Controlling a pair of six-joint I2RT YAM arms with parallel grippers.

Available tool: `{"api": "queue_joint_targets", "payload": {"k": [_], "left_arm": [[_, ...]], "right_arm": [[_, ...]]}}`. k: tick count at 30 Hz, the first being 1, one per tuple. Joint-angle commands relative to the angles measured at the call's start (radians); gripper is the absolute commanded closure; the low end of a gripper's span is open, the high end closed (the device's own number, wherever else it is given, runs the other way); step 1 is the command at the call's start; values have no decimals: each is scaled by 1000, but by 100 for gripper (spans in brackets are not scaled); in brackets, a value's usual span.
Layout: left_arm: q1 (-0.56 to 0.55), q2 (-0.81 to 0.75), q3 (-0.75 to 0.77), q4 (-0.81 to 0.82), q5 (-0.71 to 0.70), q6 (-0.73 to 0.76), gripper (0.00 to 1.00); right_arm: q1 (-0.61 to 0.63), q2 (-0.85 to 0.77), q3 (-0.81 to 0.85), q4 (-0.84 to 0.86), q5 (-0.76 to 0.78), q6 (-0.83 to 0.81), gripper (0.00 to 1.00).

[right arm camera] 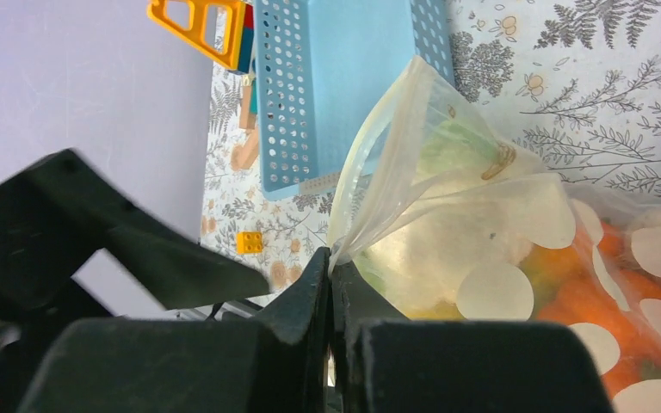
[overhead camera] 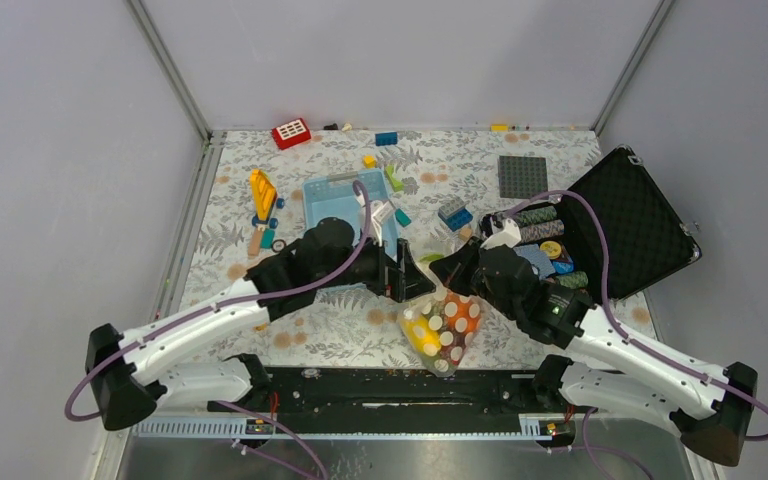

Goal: Place the food in the zip-top bag and seal the zipper
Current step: Place the fake vegetable in the zipper food storage bag, then adjust the zipper food storage bag at the center of the board.

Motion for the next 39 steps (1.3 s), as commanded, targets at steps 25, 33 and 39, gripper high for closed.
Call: {"api": "queue_joint_targets", "payload": {"k": [25, 33, 39], "left_arm": [[-195, 66, -82, -70, -355, -171, 43], [-193, 148, -17, -88, -433, -145, 60], [-192, 162, 16, -88, -421, -104, 82]], "right_arm": [[3, 1, -55, 127, 26, 99, 97], [3, -29, -85, 116, 12, 112, 97], [3, -17, -78, 102, -1, 97, 95]]}}
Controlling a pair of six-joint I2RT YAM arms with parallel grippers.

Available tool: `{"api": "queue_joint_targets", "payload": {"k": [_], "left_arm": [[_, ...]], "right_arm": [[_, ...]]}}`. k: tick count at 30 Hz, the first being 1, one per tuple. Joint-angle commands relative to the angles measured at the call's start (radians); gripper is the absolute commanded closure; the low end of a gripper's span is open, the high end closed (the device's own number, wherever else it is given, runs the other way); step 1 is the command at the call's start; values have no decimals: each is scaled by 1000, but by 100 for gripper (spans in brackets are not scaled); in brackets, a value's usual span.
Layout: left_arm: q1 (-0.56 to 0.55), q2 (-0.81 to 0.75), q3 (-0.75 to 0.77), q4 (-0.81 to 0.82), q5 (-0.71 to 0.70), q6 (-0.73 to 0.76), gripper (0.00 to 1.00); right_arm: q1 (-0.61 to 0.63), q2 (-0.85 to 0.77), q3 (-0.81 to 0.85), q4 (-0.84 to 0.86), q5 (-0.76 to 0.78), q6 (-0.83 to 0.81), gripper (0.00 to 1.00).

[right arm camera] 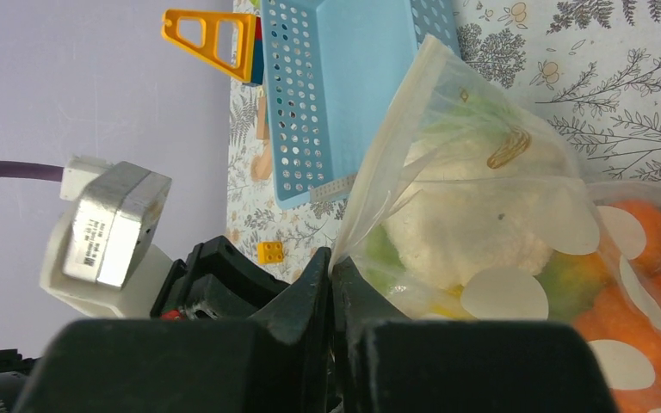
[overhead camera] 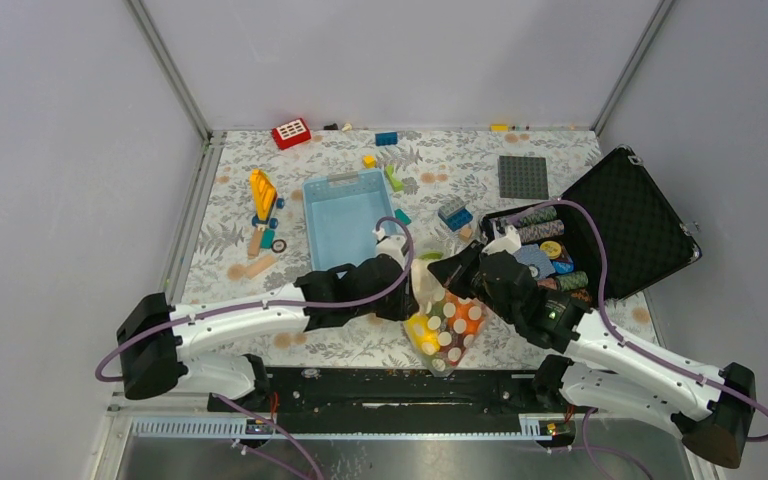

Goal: Place the food in the zip-top bag and seal the zipper
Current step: Adjust the zipper food storage bag at the center of the board.

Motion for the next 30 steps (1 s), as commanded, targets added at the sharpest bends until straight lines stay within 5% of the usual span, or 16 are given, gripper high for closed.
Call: {"api": "queue_joint_targets", "payload": {"k": [1, 2, 5, 11, 14, 22, 30], "left_arm": [[-1, 6, 75, 41, -24, 49, 93], [-1, 6, 81, 38, -19, 66, 100], [-1, -8, 94, 20, -2, 147, 100], [-1, -122, 85, 16, 59, 450, 100], [0, -168, 63, 65, 95, 600, 100], [0, -263, 58, 35, 302, 934, 100], [-1, -309, 94, -88, 393, 1120, 100]], "right_arm": [[2, 1, 14, 7, -17, -8, 93], [2, 5, 19, 3, -23, -27, 91], [2, -9, 51, -13, -36, -182, 78], [3, -39, 262, -315, 96, -673, 22], [2, -35, 343, -423, 150, -771, 5], [-12, 41, 520, -671, 313, -826, 0], [-157, 172, 571, -817, 43, -856, 0]]}}
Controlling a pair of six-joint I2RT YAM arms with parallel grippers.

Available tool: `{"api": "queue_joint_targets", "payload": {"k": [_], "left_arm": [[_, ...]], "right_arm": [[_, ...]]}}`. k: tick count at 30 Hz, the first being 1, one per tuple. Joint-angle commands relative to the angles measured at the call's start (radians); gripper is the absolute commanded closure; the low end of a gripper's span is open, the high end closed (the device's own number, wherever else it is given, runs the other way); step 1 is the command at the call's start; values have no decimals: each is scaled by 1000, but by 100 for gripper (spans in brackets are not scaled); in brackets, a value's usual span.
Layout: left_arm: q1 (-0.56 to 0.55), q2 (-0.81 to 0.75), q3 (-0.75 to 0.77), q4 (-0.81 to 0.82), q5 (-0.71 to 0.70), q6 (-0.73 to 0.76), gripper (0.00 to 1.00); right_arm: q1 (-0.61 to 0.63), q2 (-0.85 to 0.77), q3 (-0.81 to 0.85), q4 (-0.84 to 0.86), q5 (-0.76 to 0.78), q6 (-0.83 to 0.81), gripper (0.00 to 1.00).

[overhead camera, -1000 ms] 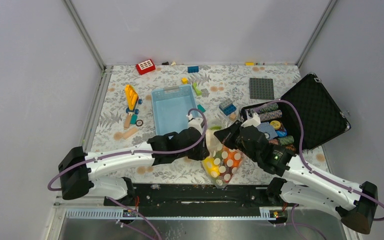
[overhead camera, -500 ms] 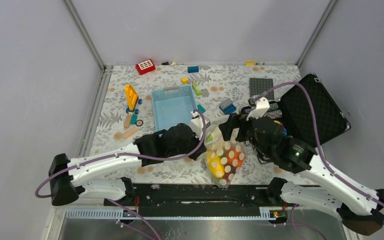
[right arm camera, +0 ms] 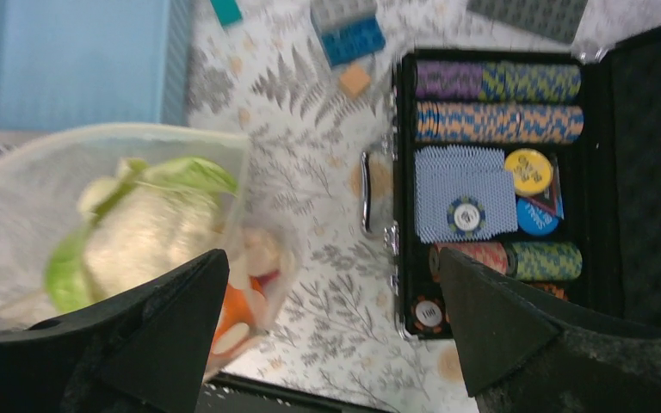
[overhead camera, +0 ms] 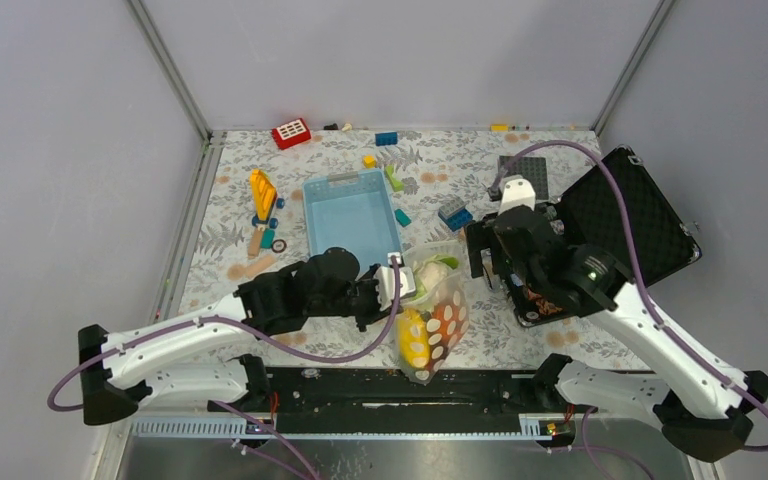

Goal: Place the food in the zip-top bag and seal the zipper
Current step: Adjust the zipper food storage bag at the center of the board.

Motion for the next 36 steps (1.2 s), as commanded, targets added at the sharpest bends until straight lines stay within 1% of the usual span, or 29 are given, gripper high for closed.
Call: {"api": "queue_joint_targets", "payload": {"k": [1, 6, 11, 13, 16, 19, 23, 28, 32, 34, 35, 36], "left_arm": [[-1, -42, 57, -11, 89, 152, 100], [-1, -48, 72, -16, 100, 197, 100], [-1, -39, 100, -25, 97, 220, 100], [-1, -38, 107, -29, 94, 227, 100], [-1, -39, 106, -26, 90, 237, 100], [0, -38, 104, -27, 77, 245, 100], [-1, -41, 104, -37, 63, 247, 100], [-1, -60, 89, -40, 76, 265, 100], [-1, -76, 79, -39, 58, 278, 100], [-1, -87, 69, -39, 51, 289, 100], [-2, -96, 61, -34, 40, 291, 100], [-1, -102, 55, -30, 31, 288, 100]], "right_arm": [[-67, 74, 29, -110, -150, -58, 0], [-91, 152, 108, -95, -159, -66, 0], [-129, 193, 180, -15, -168, -49, 0], [-135, 206, 190, 21, -212, -80, 0], [-136, 242, 188, 21, -354, -144, 3], [-138, 283, 173, -31, -435, -163, 7], [-144, 289, 103, -70, -422, -165, 9], [-153, 275, 10, -62, -410, -146, 10], [-167, 310, 16, -44, -275, -84, 18], [-177, 311, 14, -13, -238, -52, 25], [-187, 307, 14, 0, -230, -38, 30], [-196, 304, 12, 7, -224, -26, 34]]}}
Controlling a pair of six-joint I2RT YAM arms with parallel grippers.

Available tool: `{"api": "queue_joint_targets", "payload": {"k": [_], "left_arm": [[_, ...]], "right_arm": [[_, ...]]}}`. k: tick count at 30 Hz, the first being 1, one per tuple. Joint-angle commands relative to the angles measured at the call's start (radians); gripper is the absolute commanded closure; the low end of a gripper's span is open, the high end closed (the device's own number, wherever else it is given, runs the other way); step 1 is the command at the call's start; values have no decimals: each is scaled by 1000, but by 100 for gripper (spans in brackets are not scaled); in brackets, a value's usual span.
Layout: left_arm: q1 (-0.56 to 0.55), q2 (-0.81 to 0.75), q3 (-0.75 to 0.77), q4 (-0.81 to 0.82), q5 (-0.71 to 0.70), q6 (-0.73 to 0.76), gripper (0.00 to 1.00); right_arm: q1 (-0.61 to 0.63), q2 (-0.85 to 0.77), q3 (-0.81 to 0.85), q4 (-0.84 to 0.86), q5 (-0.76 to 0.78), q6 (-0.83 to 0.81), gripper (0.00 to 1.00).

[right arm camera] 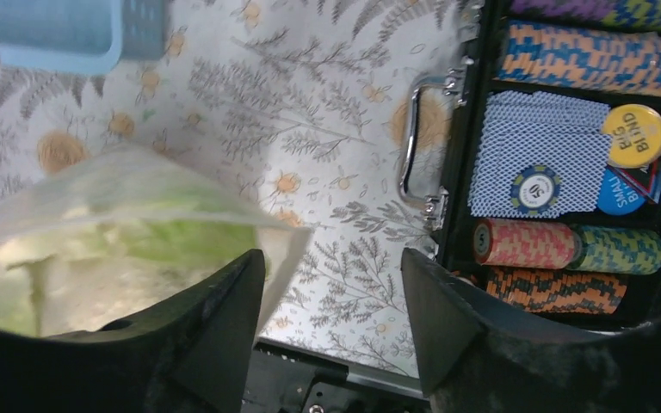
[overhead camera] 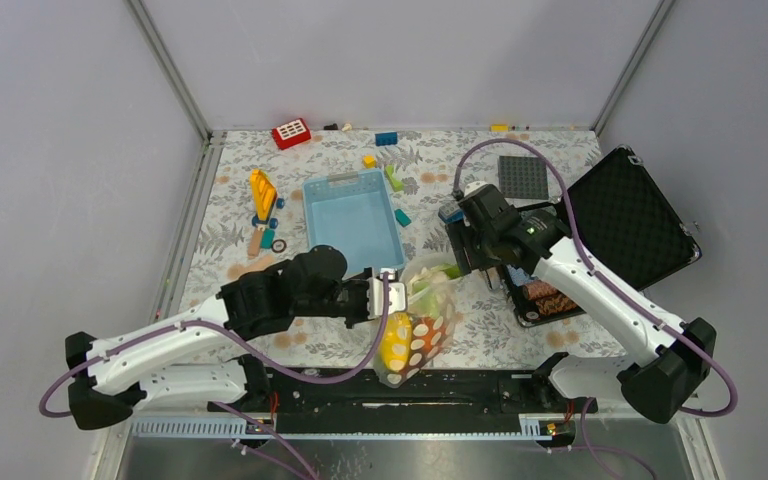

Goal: Place the food in the zip-top bag and seal the zipper
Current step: Adjust the zipper food storage bag at the center of the board.

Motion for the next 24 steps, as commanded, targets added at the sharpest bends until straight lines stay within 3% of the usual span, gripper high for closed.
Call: {"api": "queue_joint_targets", "payload": {"k": [1, 8, 17, 24], "left_arm": [[0, -57, -2, 71, -31, 29, 100], [0, -102, -40, 94, -47, 22, 100], [0, -95, -46, 91, -62, 10, 100], [-1, -109, -55, 99, -86, 10, 100]], "right_arm": [[-38, -5, 10, 53, 105, 78, 37], [-67, -7, -51, 63, 44, 128, 41], [-68, -46, -113, 117, -228, 174, 43], [-70, -92, -134, 77, -223, 190, 70]]}}
